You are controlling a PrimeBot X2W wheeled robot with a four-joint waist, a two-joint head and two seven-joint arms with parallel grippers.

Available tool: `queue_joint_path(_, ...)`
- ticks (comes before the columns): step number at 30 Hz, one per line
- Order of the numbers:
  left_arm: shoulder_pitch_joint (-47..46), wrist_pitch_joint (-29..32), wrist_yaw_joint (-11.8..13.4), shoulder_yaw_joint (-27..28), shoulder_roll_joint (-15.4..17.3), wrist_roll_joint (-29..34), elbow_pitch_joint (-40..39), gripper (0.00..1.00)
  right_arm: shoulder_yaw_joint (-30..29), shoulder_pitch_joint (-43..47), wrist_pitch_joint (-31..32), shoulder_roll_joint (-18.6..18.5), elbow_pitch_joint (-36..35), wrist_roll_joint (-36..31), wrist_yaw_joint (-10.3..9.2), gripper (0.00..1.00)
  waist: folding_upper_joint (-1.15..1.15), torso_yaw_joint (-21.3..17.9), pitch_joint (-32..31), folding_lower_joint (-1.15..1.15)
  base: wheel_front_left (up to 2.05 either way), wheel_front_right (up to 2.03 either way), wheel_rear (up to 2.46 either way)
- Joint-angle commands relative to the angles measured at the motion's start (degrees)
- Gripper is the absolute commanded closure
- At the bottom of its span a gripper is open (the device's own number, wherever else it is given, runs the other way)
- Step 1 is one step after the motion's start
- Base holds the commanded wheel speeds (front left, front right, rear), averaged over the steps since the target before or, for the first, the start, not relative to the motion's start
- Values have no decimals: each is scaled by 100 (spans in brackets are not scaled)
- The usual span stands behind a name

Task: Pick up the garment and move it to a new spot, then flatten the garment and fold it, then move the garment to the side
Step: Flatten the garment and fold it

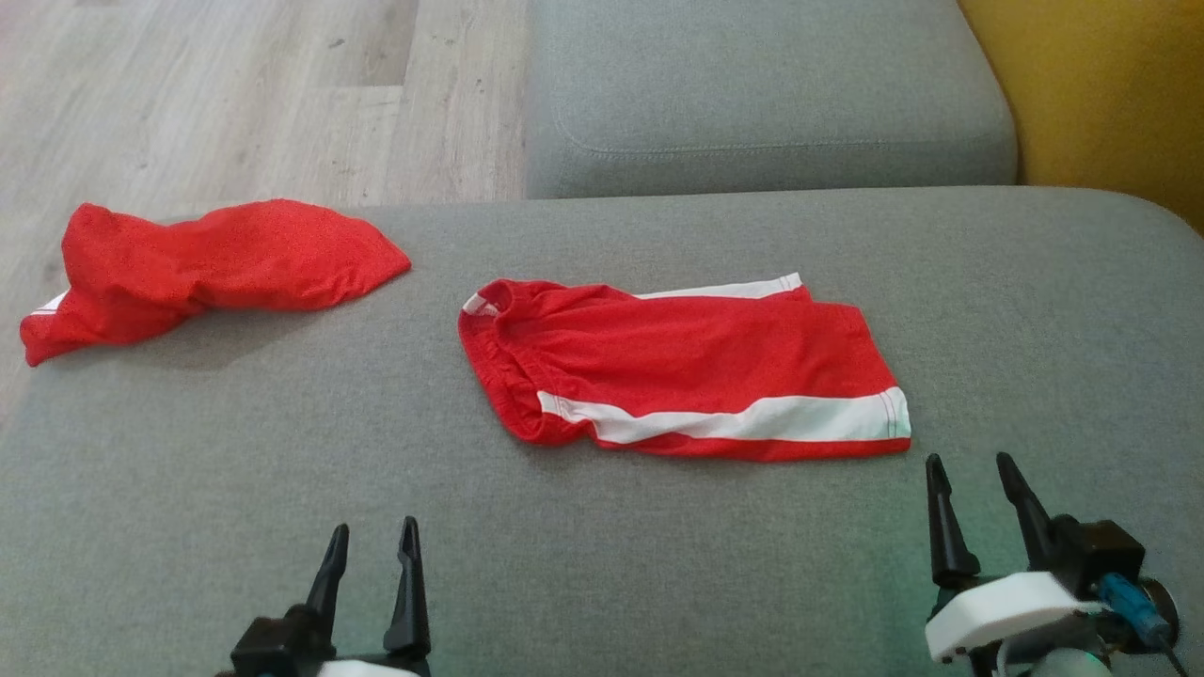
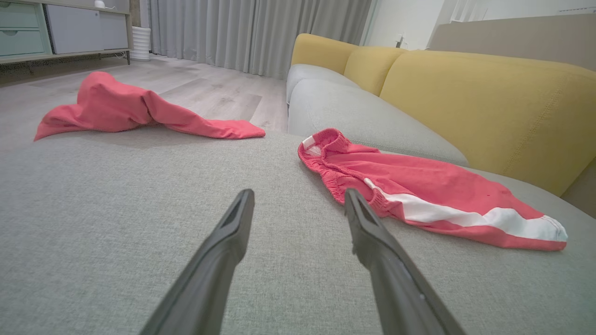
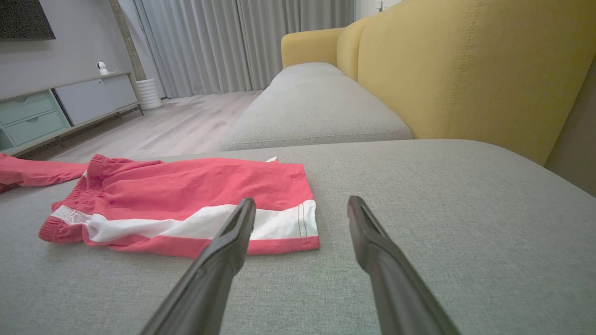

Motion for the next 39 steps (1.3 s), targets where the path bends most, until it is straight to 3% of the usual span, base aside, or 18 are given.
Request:
queue_joint_path(1, -178, -71, 39, 207, -8, -64, -131, 0, 193, -135, -77, -25, -255, 62, 23, 0, 0, 5, -13, 1, 0, 0, 0)
queue_joint_path(25, -458, 37, -3, 85, 63, -1, -92, 0, 272, -127, -8, -25, -387, 43, 23, 0, 0, 14, 171, 1, 0, 0, 0)
queue_joint_path(32, -1374, 598, -275, -368, 7, 36, 275, 0, 329, -232, 68, -25, -461, -46, 23, 0, 0, -127, 462, 1, 0, 0, 0)
queue_joint_path(39, -2525, 1401, -371, -756, -71, -130, 1240, 0, 387, -459, 126, -25, -596, -99, 23, 0, 0, -361, 962, 1, 0, 0, 0)
